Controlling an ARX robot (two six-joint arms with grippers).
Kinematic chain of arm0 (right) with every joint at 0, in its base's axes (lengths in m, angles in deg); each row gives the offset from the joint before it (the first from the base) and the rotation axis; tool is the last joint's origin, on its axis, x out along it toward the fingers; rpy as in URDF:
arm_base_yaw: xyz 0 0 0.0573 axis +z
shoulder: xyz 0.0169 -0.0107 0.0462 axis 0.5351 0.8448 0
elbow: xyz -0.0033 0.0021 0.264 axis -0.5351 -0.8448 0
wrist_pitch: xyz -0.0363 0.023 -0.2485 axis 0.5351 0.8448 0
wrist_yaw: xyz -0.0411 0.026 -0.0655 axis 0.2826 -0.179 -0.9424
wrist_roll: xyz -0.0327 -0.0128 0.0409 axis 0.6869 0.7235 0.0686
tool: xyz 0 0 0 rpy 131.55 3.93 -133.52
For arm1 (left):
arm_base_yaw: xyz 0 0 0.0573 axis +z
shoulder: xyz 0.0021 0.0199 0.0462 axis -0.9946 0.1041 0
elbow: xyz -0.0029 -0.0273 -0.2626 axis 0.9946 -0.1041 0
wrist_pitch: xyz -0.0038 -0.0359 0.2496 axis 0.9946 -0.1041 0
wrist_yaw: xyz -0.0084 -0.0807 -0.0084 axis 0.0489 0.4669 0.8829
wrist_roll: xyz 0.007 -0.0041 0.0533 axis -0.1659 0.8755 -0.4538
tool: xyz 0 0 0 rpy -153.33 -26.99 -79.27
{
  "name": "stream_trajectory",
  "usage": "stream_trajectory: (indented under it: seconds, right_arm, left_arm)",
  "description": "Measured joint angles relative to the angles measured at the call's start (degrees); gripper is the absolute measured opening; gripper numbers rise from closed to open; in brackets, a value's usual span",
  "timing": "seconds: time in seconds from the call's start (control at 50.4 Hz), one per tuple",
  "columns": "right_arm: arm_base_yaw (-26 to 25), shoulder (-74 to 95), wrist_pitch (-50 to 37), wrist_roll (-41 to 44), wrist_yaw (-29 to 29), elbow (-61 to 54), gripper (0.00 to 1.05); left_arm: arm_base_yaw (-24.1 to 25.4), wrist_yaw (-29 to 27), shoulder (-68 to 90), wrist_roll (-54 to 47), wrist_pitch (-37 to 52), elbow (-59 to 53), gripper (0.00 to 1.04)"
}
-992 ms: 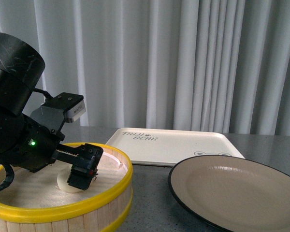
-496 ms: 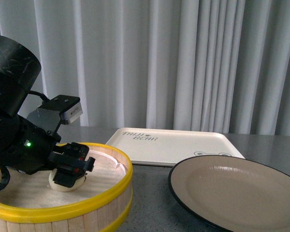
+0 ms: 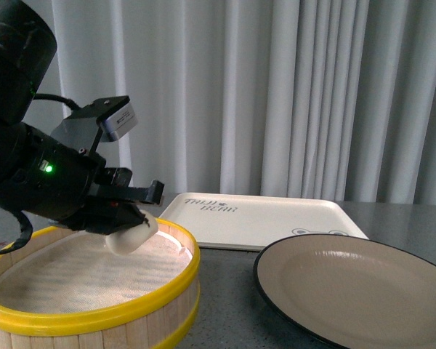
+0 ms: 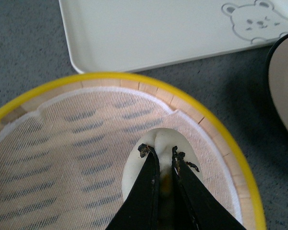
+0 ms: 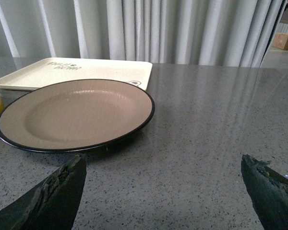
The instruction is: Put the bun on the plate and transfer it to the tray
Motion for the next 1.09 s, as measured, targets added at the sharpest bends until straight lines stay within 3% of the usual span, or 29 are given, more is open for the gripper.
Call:
stream_trajectory:
  seconds: [0.198,0.397,0.674,1.091]
  right_arm:
    - [0.0,0.0,0.0,0.0,0.0,0.0,0.96]
    - [0.0,0.0,0.0,0.0,0.0,0.0,0.96]
    - [0.0,0.0,0.0,0.0,0.0,0.0,0.96]
    - [0.0,0.0,0.0,0.0,-0.02,0.0,0.96]
  left_arm:
    - [-8.94,0.39,1.18,-0.57,6.51,2.93,0.05]
    - [-18.03,2.62,9.77,-3.3,7.41,8.72,0.05]
    - [-20.33,4.09,18.1,-3.74,2.82,19.41,0.05]
    - [-23.21,2.19,21.84,-6.01,-0.42,21.53,0.05]
